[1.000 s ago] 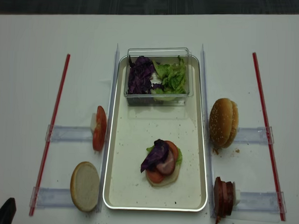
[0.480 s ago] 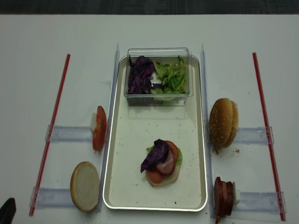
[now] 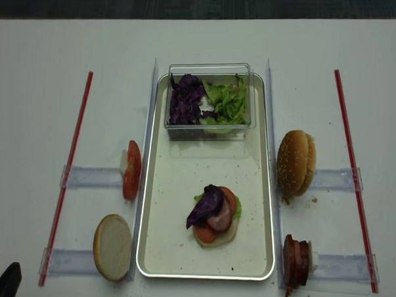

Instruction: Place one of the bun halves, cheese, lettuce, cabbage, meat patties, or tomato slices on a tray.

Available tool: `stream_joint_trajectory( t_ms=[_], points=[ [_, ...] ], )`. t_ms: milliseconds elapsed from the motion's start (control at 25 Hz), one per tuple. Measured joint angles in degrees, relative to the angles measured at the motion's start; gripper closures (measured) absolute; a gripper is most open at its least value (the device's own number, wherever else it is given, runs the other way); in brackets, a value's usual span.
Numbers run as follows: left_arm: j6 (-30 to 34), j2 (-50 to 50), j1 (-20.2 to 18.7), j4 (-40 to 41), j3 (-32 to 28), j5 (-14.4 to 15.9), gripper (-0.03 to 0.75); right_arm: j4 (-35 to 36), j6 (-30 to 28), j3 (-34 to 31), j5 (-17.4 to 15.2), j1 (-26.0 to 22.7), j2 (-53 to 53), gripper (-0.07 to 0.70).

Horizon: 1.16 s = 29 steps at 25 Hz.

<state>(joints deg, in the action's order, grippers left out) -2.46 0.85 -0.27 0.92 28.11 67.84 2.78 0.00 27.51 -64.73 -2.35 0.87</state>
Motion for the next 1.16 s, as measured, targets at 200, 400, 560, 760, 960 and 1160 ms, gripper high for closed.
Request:
stream_joint_trajectory(
  t_ms=[200, 400, 560, 760, 960, 1160],
  points=[
    [0.0, 0.0, 0.0, 0.0, 0.0, 0.0, 0.117, 0.0, 0.0, 0.0, 0.0, 0.0, 0.0, -0.046],
    [0.0, 0.0, 0.0, -0.1, 0.0, 0.0, 0.117, 0.0, 0.0, 0.0, 0.0, 0.0, 0.0, -0.046],
    [0.0, 0.0, 0.0, -0.1, 0.0, 0.0, 0.117, 0.0, 0.0, 0.0, 0.0, 0.0, 0.0, -0.046],
    [0.0, 0.0, 0.0, -0.1, 0.0, 0.0, 0.117, 0.0, 0.0, 0.0, 0.0, 0.0, 0.0, -0.046],
    [0.0, 0.0, 0.0, -0.1, 0.0, 0.0, 0.117, 0.0, 0.0, 0.0, 0.0, 0.0, 0.0, -0.046],
    [0.0, 0.0, 0.0, -0.1, 0.0, 0.0, 0.117, 0.0, 0.0, 0.0, 0.0, 0.0, 0.0, -0.046]
  ],
)
